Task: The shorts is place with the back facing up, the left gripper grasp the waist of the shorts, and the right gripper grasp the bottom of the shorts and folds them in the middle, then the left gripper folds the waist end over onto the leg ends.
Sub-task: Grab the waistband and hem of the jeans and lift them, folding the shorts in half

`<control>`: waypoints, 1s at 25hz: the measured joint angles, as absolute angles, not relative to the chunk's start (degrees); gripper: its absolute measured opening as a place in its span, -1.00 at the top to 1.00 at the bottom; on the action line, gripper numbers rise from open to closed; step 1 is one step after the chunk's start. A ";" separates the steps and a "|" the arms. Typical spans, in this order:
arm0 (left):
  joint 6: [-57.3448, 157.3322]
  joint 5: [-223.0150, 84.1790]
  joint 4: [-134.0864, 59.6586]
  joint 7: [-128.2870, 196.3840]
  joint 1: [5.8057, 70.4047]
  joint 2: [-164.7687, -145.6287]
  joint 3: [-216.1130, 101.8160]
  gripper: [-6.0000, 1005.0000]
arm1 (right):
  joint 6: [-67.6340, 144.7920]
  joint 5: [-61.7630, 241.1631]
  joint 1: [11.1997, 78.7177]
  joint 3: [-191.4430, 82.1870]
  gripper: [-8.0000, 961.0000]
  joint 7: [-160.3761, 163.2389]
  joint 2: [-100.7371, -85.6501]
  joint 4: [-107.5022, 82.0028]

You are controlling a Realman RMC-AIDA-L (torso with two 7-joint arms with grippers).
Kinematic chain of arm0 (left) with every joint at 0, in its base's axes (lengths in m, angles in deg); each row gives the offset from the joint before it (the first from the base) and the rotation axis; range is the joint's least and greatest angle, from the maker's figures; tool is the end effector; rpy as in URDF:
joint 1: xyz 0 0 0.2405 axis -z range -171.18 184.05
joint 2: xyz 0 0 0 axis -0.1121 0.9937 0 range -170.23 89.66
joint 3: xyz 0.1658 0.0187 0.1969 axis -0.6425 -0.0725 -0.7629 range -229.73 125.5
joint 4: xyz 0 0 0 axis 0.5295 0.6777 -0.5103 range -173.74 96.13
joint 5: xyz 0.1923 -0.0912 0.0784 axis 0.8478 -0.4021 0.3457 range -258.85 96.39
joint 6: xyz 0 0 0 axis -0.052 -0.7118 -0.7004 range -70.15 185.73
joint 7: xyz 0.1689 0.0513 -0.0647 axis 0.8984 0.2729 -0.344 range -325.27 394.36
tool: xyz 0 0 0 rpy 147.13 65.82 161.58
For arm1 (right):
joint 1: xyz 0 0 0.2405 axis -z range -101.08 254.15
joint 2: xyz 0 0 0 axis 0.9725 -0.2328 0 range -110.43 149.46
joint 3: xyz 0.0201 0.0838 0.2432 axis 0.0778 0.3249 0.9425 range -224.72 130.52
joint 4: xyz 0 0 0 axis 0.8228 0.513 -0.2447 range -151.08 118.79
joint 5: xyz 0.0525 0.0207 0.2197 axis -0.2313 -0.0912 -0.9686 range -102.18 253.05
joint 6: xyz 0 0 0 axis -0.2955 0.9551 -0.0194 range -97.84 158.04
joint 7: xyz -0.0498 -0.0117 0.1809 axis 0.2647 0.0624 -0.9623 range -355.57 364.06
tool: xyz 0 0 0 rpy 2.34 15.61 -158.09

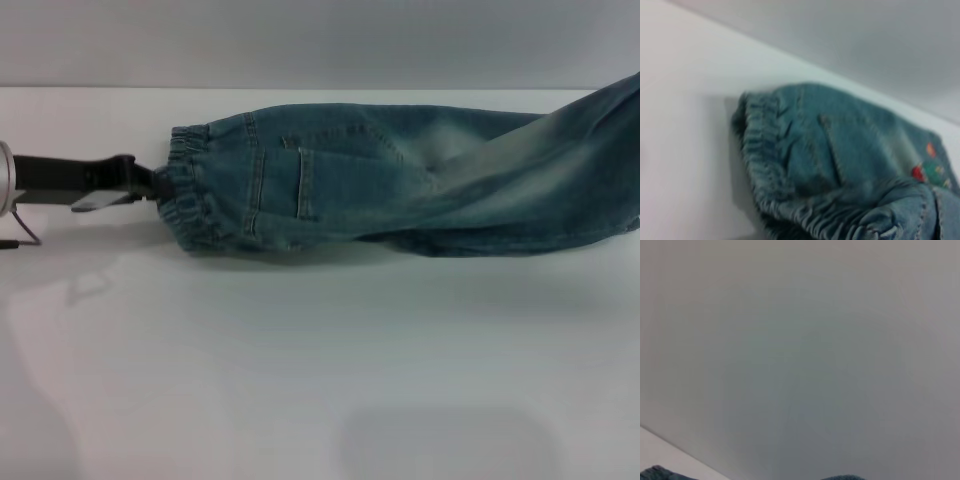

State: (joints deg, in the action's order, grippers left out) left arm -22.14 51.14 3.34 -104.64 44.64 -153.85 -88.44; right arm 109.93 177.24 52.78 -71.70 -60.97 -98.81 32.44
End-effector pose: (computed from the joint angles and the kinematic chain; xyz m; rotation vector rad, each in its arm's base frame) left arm -0.2820 0.4238 0.0130 -2.1821 -1.7319 -0.4398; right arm 0.3089 0.3931 0.0927 -2.1082 0.3514 0.6379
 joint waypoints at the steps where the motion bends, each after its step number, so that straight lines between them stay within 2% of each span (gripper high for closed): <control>1: -21.99 50.12 3.41 -104.61 44.62 -153.81 -88.37 0.90 | 109.20 177.24 52.58 -71.71 0.98 -60.97 -98.82 31.97; 7: -18.04 45.70 3.32 -104.37 44.57 -154.10 -88.33 0.90 | 101.33 177.27 49.91 -71.96 0.98 -60.97 -98.86 27.73; 19: -4.16 45.90 2.82 -104.32 46.22 -157.58 -90.41 0.89 | 84.95 177.21 44.68 -77.26 0.98 -60.97 -98.87 21.62; 25: 2.25 45.52 -0.86 -104.18 47.40 -157.94 -94.87 0.89 | 79.45 177.21 42.61 -78.81 0.98 -60.97 -98.86 19.12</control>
